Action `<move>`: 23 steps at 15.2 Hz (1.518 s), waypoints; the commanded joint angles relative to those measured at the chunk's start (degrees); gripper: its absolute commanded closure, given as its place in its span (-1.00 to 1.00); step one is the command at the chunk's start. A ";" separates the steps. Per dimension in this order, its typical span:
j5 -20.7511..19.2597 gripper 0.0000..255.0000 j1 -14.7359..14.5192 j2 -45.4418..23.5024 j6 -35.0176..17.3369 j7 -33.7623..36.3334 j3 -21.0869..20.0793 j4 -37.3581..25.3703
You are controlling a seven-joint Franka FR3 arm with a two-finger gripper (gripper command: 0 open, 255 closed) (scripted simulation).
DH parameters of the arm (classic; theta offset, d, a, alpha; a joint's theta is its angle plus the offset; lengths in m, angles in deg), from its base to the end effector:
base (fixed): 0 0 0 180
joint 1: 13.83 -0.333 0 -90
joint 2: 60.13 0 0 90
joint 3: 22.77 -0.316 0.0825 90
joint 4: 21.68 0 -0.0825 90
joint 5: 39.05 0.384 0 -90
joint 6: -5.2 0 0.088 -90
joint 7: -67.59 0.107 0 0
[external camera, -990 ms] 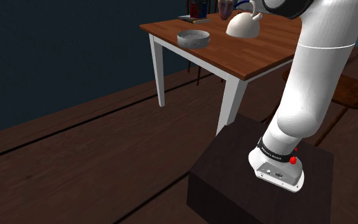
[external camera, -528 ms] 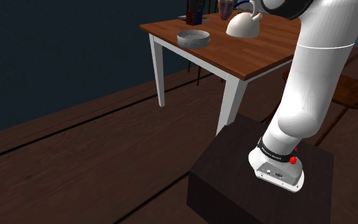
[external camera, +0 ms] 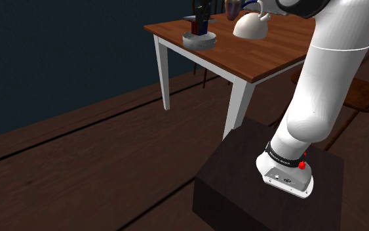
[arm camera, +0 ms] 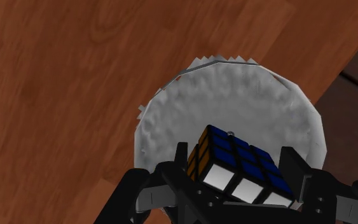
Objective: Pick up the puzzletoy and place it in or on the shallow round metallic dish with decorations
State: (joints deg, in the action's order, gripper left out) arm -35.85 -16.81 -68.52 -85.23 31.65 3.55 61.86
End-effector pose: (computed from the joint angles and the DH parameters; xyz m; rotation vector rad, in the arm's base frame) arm 0.5569 -0.2121 0.6020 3.1198 0.3494 -0.0221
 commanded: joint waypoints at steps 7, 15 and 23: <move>-0.04 1.00 -0.03 0.11 -0.38 0.02 -0.01 0.43; 0.62 -1.00 0.50 -1.33 4.04 -0.33 0.18 -5.29; 1.49 -1.00 1.26 -3.16 8.29 -0.75 0.37 -11.20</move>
State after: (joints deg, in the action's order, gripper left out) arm -34.37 -15.56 -71.67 -76.96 30.91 3.92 50.69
